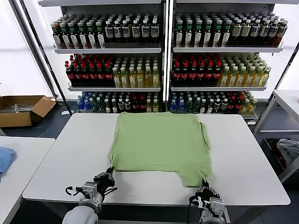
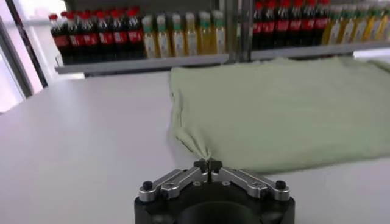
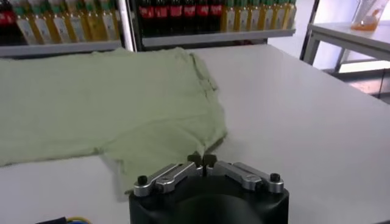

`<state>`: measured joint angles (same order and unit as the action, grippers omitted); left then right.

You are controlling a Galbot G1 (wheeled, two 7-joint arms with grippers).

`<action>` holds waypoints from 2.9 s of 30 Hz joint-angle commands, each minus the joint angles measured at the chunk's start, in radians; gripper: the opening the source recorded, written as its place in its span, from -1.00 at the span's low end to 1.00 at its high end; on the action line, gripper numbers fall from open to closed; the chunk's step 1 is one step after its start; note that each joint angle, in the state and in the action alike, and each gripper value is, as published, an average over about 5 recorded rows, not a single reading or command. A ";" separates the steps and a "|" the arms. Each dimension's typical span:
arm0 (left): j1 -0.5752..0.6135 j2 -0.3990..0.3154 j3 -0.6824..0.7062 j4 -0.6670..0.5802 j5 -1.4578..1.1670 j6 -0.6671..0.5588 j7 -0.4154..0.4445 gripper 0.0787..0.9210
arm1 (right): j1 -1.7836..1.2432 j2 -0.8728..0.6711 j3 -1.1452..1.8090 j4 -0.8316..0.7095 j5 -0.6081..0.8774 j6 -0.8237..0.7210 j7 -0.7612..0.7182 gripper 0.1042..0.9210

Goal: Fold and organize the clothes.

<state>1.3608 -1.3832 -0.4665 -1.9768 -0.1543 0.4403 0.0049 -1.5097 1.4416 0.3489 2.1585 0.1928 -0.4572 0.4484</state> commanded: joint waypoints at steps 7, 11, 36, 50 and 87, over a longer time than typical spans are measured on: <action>-0.086 0.001 0.003 0.002 -0.070 -0.085 -0.004 -0.99 | 0.116 -0.018 0.005 -0.022 -0.047 0.046 -0.059 -0.99; -0.161 0.003 0.009 0.072 -0.105 -0.089 -0.011 -0.99 | 0.211 -0.034 0.007 -0.082 -0.044 0.044 -0.067 -0.99; -0.517 0.001 0.101 0.515 -0.145 -0.077 -0.035 -0.99 | 0.651 -0.082 -0.078 -0.575 -0.011 -0.020 -0.108 -0.94; -0.494 -0.004 0.089 0.478 -0.121 -0.037 -0.057 -0.22 | 0.720 -0.011 -0.080 -0.645 0.054 0.015 -0.076 0.01; -0.336 0.022 0.056 0.309 -0.055 0.026 -0.071 0.77 | 0.411 -0.094 0.043 -0.370 0.064 -0.065 0.011 0.76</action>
<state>1.0195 -1.3620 -0.4073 -1.6776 -0.2118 0.4653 -0.0660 -1.0692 1.3579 0.3842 1.7722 0.2663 -0.5166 0.4550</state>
